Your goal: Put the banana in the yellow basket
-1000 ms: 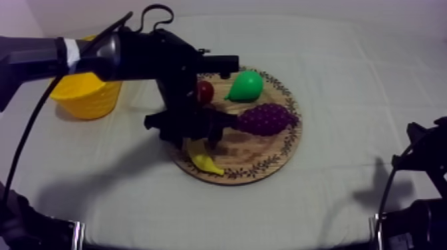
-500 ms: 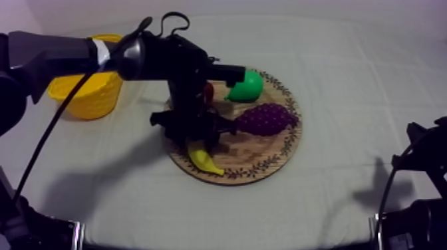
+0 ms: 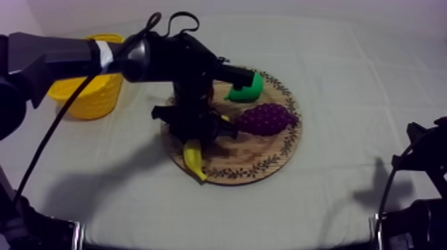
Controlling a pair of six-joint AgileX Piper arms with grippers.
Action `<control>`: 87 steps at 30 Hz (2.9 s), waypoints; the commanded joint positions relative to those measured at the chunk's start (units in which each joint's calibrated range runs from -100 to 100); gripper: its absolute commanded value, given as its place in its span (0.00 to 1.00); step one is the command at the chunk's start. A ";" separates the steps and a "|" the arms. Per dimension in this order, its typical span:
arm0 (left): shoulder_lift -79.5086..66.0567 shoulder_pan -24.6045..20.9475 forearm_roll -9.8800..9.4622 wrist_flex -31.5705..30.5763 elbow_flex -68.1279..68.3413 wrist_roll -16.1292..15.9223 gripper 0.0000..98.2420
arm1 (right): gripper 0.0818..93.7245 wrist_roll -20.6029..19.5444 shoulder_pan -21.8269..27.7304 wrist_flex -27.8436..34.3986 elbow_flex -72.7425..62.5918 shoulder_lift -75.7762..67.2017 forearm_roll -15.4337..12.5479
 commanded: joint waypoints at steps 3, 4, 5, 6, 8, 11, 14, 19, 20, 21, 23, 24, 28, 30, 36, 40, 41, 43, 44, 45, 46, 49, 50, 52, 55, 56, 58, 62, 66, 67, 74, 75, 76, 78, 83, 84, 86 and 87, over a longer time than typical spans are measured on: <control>-2.63 -0.28 -2.44 3.03 -1.71 0.89 0.37 | 0.00 0.01 -0.01 0.04 0.02 -0.02 0.01; -3.44 -0.48 -3.15 4.10 -2.36 1.08 0.37 | 0.00 0.01 -0.01 0.04 0.02 -0.02 0.01; -4.32 -0.77 -3.91 5.28 -3.11 1.27 0.37 | 0.00 0.01 -0.01 0.04 0.02 -0.02 0.01; -5.25 -1.15 -4.68 6.50 -3.94 1.41 0.36 | 0.00 0.01 -0.01 0.04 0.02 -0.02 0.01; -7.23 -2.16 -6.31 9.04 -5.83 1.57 0.36 | 0.00 0.01 -0.01 0.04 0.02 -0.02 0.01; -10.19 -4.29 -8.88 12.36 -8.98 1.21 0.36 | 0.00 0.01 -0.01 0.04 0.02 -0.02 0.01; -12.66 -7.08 -11.17 14.83 -12.56 -0.01 0.36 | 0.00 0.01 -0.01 0.04 0.02 -0.02 0.01; -15.52 -12.98 -13.87 16.12 -17.22 -2.48 0.37 | 0.00 0.01 -0.01 0.04 0.02 -0.02 0.01; -15.85 -14.28 -14.21 16.20 -17.70 -2.91 0.37 | 0.00 0.01 -0.01 0.04 0.02 -0.02 0.01; -16.09 -15.60 -14.52 16.25 -18.04 -3.28 0.37 | 0.00 0.01 -0.01 0.04 0.02 -0.02 0.01; -16.34 -18.24 -15.08 16.32 -18.40 -3.85 0.37 | 0.00 0.01 -0.01 0.04 0.02 -0.02 0.01; -16.37 -19.50 -15.29 16.24 -18.43 -4.07 0.37 | 0.00 0.01 -0.01 0.04 0.02 -0.02 0.01; -15.89 -23.93 -15.82 14.60 -18.07 -4.71 0.37 | 0.00 0.01 -0.01 0.04 0.02 -0.02 0.01; -15.16 -25.67 -15.92 13.46 -17.82 -4.91 0.37 | 0.00 0.01 -0.01 0.04 0.02 -0.02 0.01; -12.27 -28.77 -15.76 9.77 -15.29 -4.59 0.37 | 0.00 0.01 -0.01 0.04 0.02 -0.02 0.01; -10.50 -29.35 -15.31 6.72 -12.05 -3.80 0.37 | 0.00 0.01 -0.01 0.04 0.02 -0.02 0.01; -10.09 -29.40 -15.18 5.98 -11.14 -3.55 0.37 | 0.00 0.01 -0.01 0.04 0.02 -0.02 0.01; -9.25 -29.49 -14.86 4.37 -9.24 -3.07 0.37 | 0.00 0.01 -0.01 0.04 0.02 -0.02 0.01; -8.83 -29.55 -14.66 3.50 -8.36 -2.86 0.37 | 0.00 0.01 -0.01 0.04 0.02 -0.02 0.01; -8.40 -29.66 -14.38 2.61 -7.55 -2.72 0.37 | 0.00 0.01 -0.01 0.04 0.02 -0.02 0.01; -7.98 -29.80 -14.09 1.69 -6.81 -2.62 0.37 | 0.00 0.01 -0.01 0.04 0.02 -0.02 0.01; -6.75 -30.44 -13.12 -1.49 -5.28 -2.51 0.38 | 0.00 0.01 -0.01 0.04 0.02 -0.02 0.01; -6.33 -30.67 -12.81 -2.56 -4.96 -2.59 0.38 | 0.00 0.01 -0.01 0.04 0.02 -0.02 0.01; -5.60 -31.12 -12.27 -4.30 -4.43 -2.78 0.39 | 0.00 0.01 -0.01 0.04 0.02 -0.02 0.01; -5.06 -31.86 -10.58 -7.19 -3.90 -4.13 0.43 | 0.00 0.01 -0.01 0.04 0.02 -0.02 0.01; -5.07 -32.14 -9.92 -8.20 -3.62 -4.69 0.45 | 0.00 0.01 -0.01 0.04 0.02 -0.02 0.01; -5.35 -32.59 -8.81 -10.10 -2.84 -5.69 0.49 | 0.00 0.01 -0.01 0.04 0.02 -0.02 0.01; -6.28 -32.85 -8.24 -12.43 -0.89 -6.11 0.52 | 0.00 0.01 -0.01 0.04 0.02 -0.02 0.01; -8.39 -32.52 -8.43 -13.63 2.05 -6.07 0.45 | 0.00 0.01 -0.01 0.04 0.02 -0.02 0.01; -9.36 -32.32 -8.28 -14.02 3.05 -6.41 0.40 | 0.00 0.01 -0.01 0.04 0.02 -0.02 0.01; -19.13 -30.23 -4.98 -18.39 11.03 -12.52 0.09 | 0.00 0.01 -0.01 0.04 0.02 -0.02 0.01; -20.73 -29.91 -4.62 -19.08 12.38 -13.16 0.06 | 0.00 0.01 -0.01 0.04 0.02 -0.02 0.01; -22.45 -29.65 -4.20 -19.86 13.90 -13.93 0.05 | 0.00 0.01 -0.01 0.04 0.02 -0.02 0.01; -26.08 -29.14 -3.56 -21.48 17.46 -15.10 0.02 | 0.00 0.01 -0.01 0.04 0.02 -0.02 0.01; -36.65 -27.39 -2.61 -28.72 29.01 -17.40 0.00 | 0.00 0.01 -0.01 0.04 0.02 -0.02 0.01; -38.97 -26.93 -2.66 -31.24 31.87 -17.39 0.00 | 0.00 0.01 -0.01 0.04 0.02 -0.02 0.01; -43.50 -26.40 -2.60 -36.98 38.05 -17.27 0.00 | 0.00 0.01 -0.01 0.04 0.02 -0.02 0.01; -45.78 -26.32 -2.54 -39.99 41.21 -17.10 0.00 | 0.00 0.01 -0.01 0.04 0.02 -0.02 0.01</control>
